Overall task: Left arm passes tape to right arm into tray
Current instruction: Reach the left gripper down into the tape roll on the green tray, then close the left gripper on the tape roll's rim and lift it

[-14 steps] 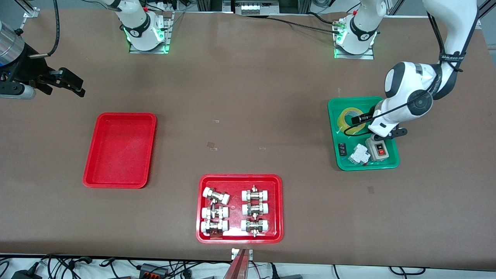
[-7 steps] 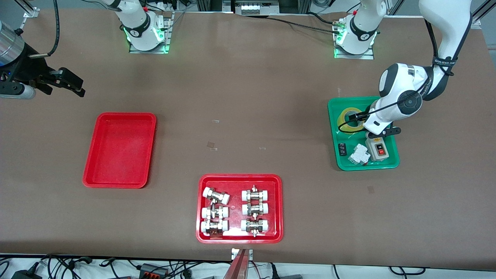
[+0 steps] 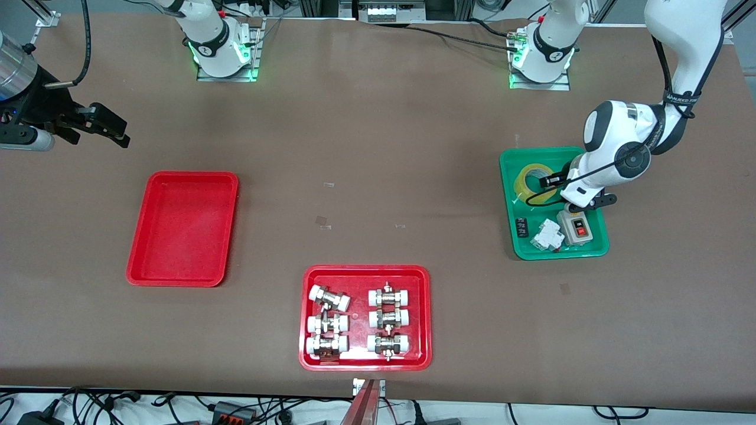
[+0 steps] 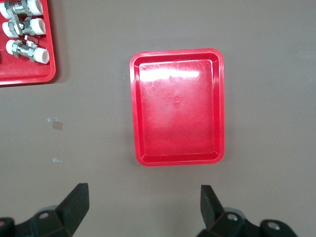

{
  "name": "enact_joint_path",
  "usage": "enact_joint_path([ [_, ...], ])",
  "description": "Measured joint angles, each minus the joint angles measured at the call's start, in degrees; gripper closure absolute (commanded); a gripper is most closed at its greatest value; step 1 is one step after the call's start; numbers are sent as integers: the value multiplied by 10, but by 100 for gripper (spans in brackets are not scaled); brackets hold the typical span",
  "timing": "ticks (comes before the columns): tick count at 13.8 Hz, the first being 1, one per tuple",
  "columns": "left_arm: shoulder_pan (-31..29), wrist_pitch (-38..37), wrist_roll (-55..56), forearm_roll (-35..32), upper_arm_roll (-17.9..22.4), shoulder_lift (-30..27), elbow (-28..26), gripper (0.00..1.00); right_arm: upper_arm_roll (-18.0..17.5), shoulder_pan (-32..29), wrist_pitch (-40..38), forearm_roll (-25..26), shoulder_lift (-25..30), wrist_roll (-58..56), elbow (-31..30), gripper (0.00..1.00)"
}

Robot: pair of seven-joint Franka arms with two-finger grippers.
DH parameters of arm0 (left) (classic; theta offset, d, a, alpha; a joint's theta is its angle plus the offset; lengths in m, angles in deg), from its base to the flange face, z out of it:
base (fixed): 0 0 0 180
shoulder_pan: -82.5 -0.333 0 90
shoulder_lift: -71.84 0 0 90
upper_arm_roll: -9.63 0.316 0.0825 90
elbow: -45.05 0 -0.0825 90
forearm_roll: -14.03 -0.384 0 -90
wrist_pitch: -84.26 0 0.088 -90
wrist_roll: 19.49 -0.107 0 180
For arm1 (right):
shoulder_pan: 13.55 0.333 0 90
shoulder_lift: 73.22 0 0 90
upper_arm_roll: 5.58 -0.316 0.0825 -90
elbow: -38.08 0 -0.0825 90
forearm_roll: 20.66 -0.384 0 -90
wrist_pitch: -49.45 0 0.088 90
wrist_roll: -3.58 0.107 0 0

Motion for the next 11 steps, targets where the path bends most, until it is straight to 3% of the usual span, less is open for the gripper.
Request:
enact_joint_path([
  [1, 0, 0, 5, 0, 0, 0, 0, 99, 0, 0, 0, 0, 0, 0, 0, 0],
  [8, 2, -25, 38, -1, -7, -17, 12, 99, 0, 0, 0, 0, 0, 0, 0, 0],
  [11, 2, -133, 53, -1, -44, -65, 73, 99, 0, 0, 0, 0, 0, 0, 0, 0],
])
